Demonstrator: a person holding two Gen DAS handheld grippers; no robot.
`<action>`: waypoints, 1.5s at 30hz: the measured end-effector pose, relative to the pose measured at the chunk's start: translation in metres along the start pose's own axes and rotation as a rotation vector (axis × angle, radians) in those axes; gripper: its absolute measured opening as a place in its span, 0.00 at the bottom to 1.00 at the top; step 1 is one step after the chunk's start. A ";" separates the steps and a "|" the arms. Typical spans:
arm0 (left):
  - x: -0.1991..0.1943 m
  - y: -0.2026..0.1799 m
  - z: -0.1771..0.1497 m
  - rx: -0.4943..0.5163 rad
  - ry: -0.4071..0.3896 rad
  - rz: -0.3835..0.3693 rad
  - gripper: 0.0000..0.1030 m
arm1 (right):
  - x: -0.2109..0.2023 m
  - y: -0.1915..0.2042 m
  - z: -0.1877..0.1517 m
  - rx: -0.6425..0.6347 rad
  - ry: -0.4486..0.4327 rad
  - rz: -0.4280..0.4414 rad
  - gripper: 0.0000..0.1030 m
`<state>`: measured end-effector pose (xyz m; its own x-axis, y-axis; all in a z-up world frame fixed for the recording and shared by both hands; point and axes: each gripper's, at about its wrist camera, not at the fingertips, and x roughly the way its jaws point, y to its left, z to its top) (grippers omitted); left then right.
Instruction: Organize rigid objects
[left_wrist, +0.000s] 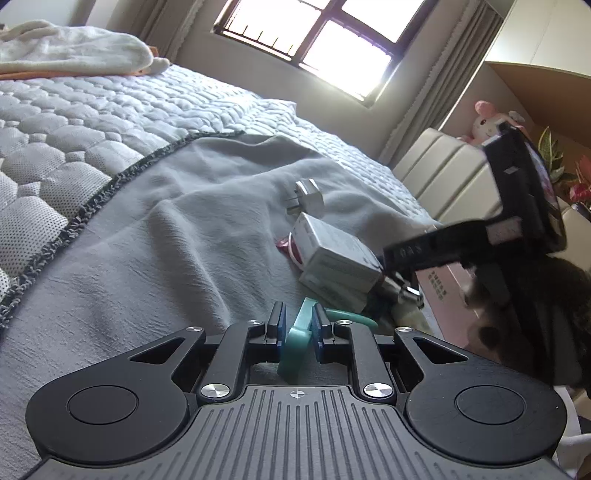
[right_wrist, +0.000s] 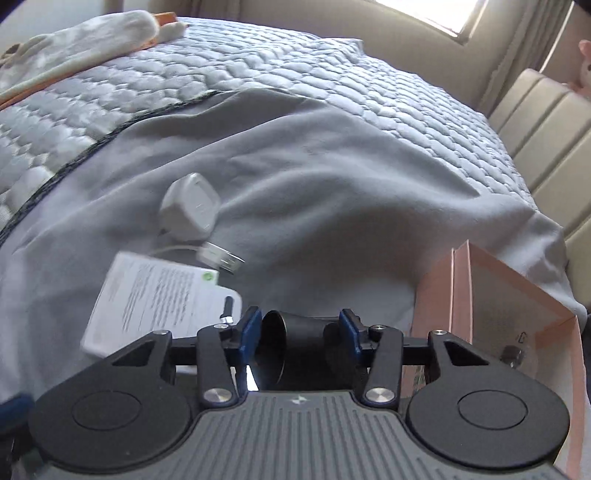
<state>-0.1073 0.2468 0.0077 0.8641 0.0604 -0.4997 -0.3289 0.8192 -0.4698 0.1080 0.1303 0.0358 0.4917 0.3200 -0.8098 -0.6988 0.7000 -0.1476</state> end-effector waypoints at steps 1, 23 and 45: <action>0.001 0.002 0.001 -0.007 0.002 -0.002 0.17 | -0.008 0.002 -0.010 -0.013 0.017 0.037 0.44; 0.008 -0.019 -0.011 0.067 0.050 -0.001 0.16 | -0.026 0.010 0.057 0.153 -0.112 0.222 0.68; 0.009 -0.028 -0.019 0.094 0.034 0.046 0.21 | -0.119 -0.049 -0.074 0.199 -0.153 0.355 0.19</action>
<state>-0.0977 0.2132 0.0027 0.8348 0.0812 -0.5446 -0.3297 0.8659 -0.3763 0.0452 0.0106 0.0979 0.3208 0.6433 -0.6952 -0.7316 0.6344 0.2495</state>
